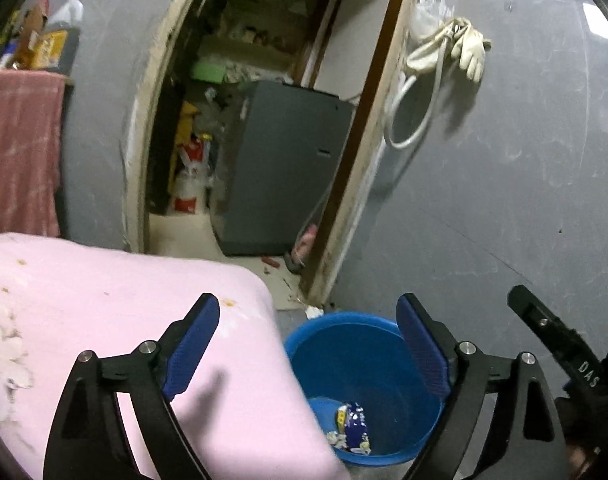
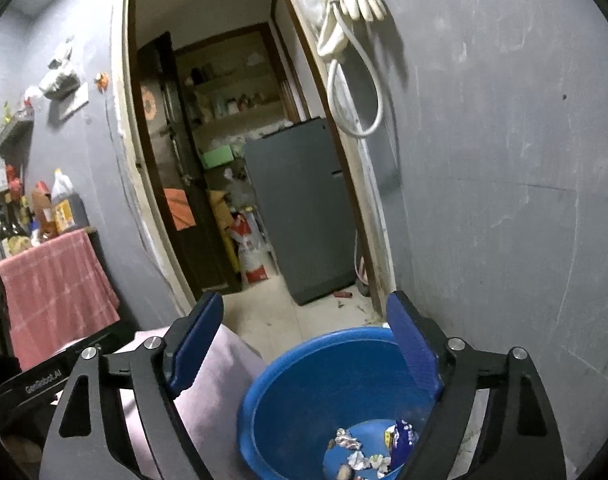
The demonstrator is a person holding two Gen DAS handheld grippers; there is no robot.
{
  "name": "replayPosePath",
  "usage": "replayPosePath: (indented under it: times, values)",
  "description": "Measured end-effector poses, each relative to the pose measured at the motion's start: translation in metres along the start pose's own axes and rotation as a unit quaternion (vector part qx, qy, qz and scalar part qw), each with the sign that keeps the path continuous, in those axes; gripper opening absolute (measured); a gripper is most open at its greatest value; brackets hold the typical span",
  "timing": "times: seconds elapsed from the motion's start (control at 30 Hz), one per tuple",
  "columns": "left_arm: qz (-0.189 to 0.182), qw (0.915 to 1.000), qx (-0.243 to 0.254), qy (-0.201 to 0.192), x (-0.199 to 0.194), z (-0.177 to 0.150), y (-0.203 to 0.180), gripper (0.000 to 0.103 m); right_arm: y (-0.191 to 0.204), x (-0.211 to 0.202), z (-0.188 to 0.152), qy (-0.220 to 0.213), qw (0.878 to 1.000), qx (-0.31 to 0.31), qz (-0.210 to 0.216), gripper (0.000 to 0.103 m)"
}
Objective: Collect trash
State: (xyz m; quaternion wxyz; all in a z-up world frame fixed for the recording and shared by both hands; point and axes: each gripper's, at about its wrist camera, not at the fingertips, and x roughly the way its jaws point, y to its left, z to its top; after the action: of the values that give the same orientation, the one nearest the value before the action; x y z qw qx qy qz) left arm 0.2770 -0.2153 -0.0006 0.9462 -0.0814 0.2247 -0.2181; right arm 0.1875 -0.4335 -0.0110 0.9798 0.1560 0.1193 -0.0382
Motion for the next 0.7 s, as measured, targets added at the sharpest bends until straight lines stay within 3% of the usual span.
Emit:
replayPosePath:
  times: [0.07, 0.13, 0.43, 0.7]
  values:
    - [0.016, 0.9998, 0.008, -0.012, -0.015, 0.002, 0.002, 0.1, 0.004, -0.009, 0.001, -0.005, 1.0, -0.002, 0.002, 0.095]
    - [0.017, 0.9994, 0.015, -0.027, -0.029, 0.003, 0.003, 0.1, 0.009, -0.019, 0.002, -0.011, 1.0, -0.007, 0.005, 0.103]
    - [0.012, 0.9985, 0.029, -0.045, -0.085, -0.008, 0.004, 0.101, 0.045, -0.068, -0.002, -0.027, 0.998, -0.06, 0.007, 0.103]
    - [0.029, 0.9967, 0.048, -0.057, -0.134, -0.031, 0.008, 0.101, 0.066, -0.108, -0.015, -0.04, 0.996, -0.085, 0.009, 0.103]
